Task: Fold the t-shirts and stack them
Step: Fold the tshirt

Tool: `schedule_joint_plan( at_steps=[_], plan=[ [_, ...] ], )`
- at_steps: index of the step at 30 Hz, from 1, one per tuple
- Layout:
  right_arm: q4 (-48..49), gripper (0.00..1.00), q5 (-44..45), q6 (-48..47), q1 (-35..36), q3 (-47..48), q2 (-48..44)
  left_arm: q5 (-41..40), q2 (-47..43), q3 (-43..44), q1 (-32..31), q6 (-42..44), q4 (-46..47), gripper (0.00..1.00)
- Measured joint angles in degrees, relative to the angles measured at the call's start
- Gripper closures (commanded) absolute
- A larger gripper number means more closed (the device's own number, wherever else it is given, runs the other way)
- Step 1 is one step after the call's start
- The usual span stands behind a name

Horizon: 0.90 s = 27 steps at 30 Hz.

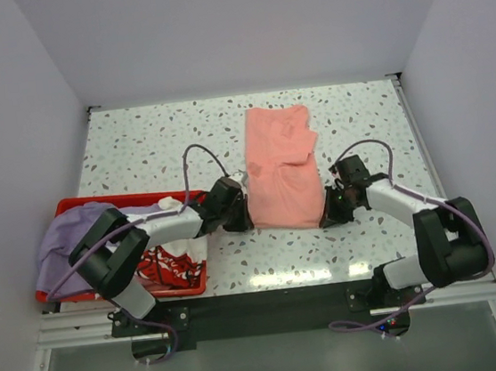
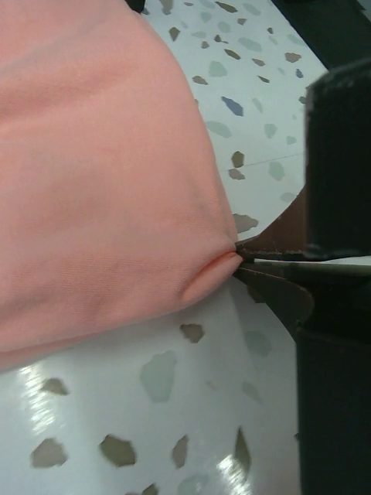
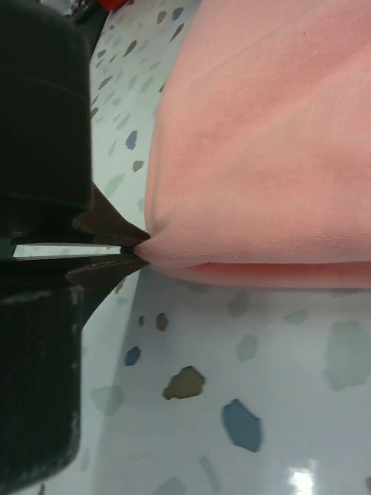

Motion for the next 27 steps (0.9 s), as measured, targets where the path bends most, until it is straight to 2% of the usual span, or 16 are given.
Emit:
schedule_joint_plan(
  at_steps=[6, 10, 18, 27],
  plan=[
    [-8.3, 1.0, -1.8, -0.6, 0.1, -4.3, -10.6, -2.3, -6.6, -4.5, -5.5, -3.2, -4.2, 1.0],
    [-15.2, 1.0, -4.4, -0.7, 0.8, -4.0, -18.5, -4.7, -13.2, -5.6, -10.2, -6.2, -10.2, 1.0],
    [-33.4, 1.0, -6.9, -2.9, 1.0, 5.9, -29.4, -7.3, -26.9, -4.9, -15.5, -11.8, -19.5, 1.0],
    [-46.7, 1.0, -11.0, -7.3, 1.1, 15.6, -30.6, -9.1, -34.7, 2.9, -16.3, -12.4, -28.4, 1.0]
  ],
)
